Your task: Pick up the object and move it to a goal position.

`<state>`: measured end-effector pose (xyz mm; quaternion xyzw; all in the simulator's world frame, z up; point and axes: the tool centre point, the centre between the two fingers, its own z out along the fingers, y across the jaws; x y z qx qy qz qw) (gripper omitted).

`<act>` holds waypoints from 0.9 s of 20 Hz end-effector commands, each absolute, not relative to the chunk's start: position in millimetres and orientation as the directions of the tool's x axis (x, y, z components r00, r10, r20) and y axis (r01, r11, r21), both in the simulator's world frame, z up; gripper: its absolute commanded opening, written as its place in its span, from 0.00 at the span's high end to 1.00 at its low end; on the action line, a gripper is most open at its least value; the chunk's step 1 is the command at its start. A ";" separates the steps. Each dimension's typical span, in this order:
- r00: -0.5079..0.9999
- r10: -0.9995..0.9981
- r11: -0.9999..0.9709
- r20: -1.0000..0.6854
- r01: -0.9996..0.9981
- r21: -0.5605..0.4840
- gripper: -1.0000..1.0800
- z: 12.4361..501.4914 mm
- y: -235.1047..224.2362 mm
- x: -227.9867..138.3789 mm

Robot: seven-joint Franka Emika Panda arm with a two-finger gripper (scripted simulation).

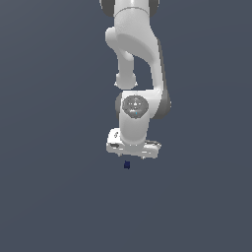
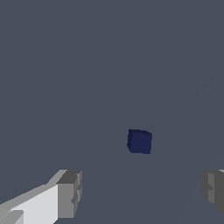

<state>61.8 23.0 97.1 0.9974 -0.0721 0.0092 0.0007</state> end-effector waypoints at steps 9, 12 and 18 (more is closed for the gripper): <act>0.972 -0.235 -0.972 0.000 -0.235 0.000 0.04 63.6 5.9 68.9; 0.973 -0.232 -0.973 0.000 -0.232 0.000 0.04 63.8 6.1 68.3; 0.972 -0.233 -0.972 0.000 -0.233 0.000 0.04 46.0 5.9 68.0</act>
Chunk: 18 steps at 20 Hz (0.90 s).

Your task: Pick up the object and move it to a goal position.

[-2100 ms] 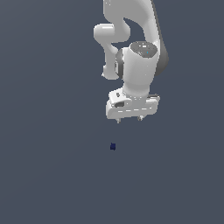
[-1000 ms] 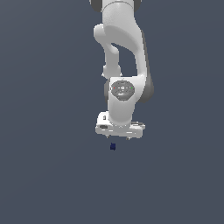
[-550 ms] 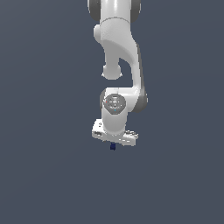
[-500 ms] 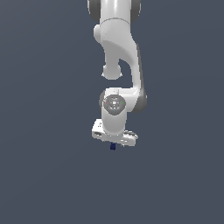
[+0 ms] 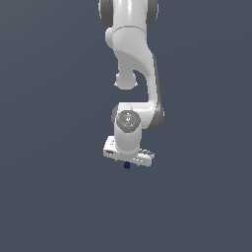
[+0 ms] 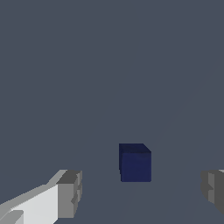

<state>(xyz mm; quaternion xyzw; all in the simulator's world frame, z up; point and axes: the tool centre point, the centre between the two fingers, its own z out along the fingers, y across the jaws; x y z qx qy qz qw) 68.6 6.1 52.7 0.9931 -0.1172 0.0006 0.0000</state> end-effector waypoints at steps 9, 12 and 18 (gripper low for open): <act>0.972 -0.235 -0.972 0.000 -0.235 0.000 0.04 13.0 5.9 68.2; 0.972 -0.235 -0.972 0.000 -0.235 0.000 1.00 13.2 5.9 68.8; 0.972 -0.235 -0.972 0.000 -0.235 0.000 1.00 13.2 5.9 68.8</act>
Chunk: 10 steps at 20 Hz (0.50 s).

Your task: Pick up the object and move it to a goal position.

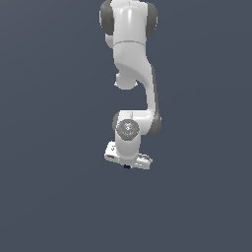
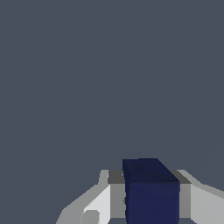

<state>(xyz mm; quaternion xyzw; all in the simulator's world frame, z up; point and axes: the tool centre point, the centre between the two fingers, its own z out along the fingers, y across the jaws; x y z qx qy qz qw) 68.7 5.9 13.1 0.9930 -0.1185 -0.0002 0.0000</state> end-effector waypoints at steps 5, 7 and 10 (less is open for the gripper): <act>0.972 -0.235 -0.972 0.000 -0.235 0.000 1.00 13.5 6.0 68.7; 0.972 -0.235 -0.972 0.000 -0.235 0.000 1.00 15.8 7.0 68.6; 0.972 -0.235 -0.972 0.000 -0.235 0.000 1.00 23.5 10.3 68.0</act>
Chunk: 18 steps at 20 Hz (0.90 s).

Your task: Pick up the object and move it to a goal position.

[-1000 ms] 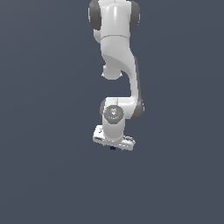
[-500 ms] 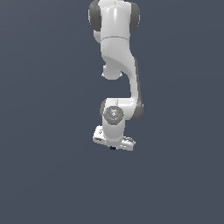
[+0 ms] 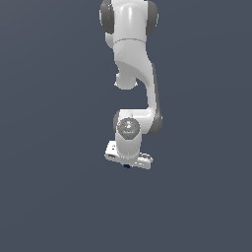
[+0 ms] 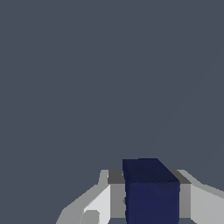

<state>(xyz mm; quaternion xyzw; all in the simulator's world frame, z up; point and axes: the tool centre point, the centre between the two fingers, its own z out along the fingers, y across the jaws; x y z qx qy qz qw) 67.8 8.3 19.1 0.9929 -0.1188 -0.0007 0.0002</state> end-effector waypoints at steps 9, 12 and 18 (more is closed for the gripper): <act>0.972 -0.235 -0.972 0.000 -0.235 0.000 1.00 81.5 35.0 64.3; 0.972 -0.235 -0.972 0.000 -0.235 0.000 1.00 112.3 48.0 62.4; 0.972 -0.236 -0.972 0.000 -0.236 0.000 1.00 179.8 75.9 58.9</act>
